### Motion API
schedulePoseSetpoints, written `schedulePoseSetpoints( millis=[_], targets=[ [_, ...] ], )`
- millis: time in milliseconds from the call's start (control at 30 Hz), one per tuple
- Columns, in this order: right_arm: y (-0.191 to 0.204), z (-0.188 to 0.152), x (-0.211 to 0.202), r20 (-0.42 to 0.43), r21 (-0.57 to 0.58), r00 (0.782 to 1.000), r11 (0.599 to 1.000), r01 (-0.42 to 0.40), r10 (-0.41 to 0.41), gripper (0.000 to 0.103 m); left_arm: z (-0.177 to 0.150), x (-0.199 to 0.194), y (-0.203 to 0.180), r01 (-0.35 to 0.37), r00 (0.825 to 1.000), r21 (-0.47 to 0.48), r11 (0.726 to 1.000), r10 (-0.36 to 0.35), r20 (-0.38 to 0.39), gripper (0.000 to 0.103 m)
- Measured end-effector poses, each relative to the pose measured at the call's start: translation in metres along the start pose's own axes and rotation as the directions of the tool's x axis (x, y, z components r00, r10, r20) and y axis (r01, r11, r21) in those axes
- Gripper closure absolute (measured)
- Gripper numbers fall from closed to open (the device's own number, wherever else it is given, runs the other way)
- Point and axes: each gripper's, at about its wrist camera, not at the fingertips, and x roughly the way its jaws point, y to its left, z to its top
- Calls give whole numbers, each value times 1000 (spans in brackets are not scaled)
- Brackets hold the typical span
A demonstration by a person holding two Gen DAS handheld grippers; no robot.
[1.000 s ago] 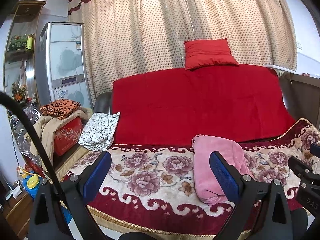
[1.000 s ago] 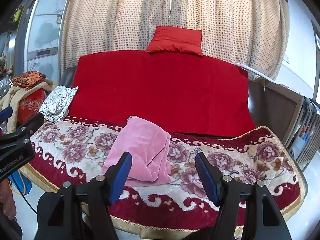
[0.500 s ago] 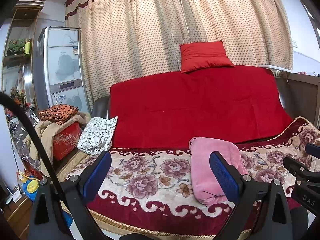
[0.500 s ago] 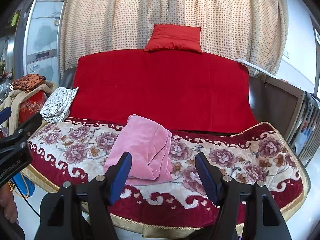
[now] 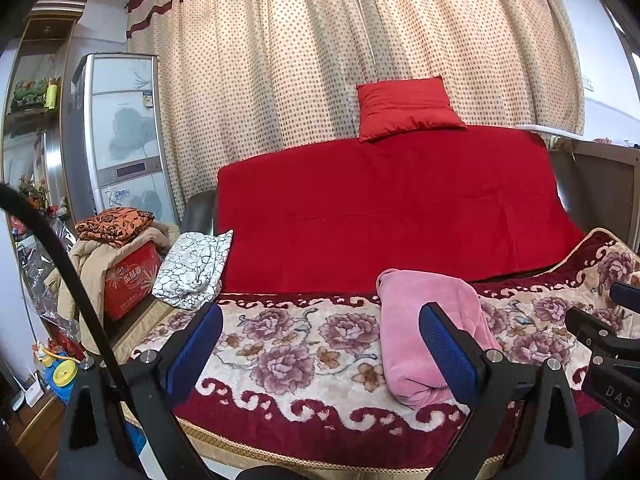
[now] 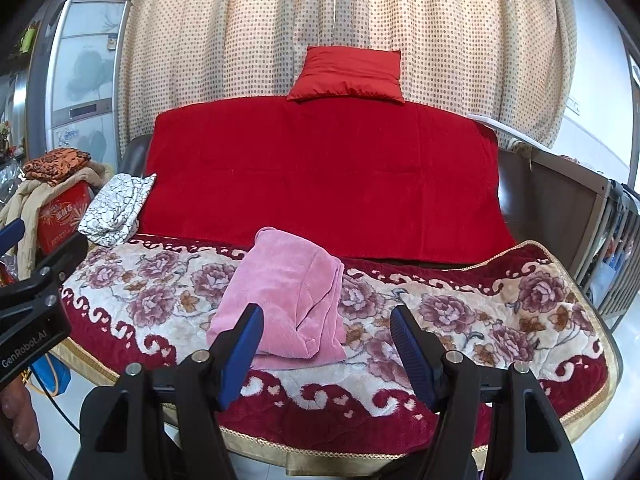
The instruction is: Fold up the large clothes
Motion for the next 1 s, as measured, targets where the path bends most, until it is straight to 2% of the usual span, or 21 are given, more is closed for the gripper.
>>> schedulePoseSetpoints(
  millis=[1000],
  targets=[
    [12,5,3,-2,-22,1000,1000,-19,19,33,-1,7,4,-11,1000,3,1000,11,-5,5]
  ],
)
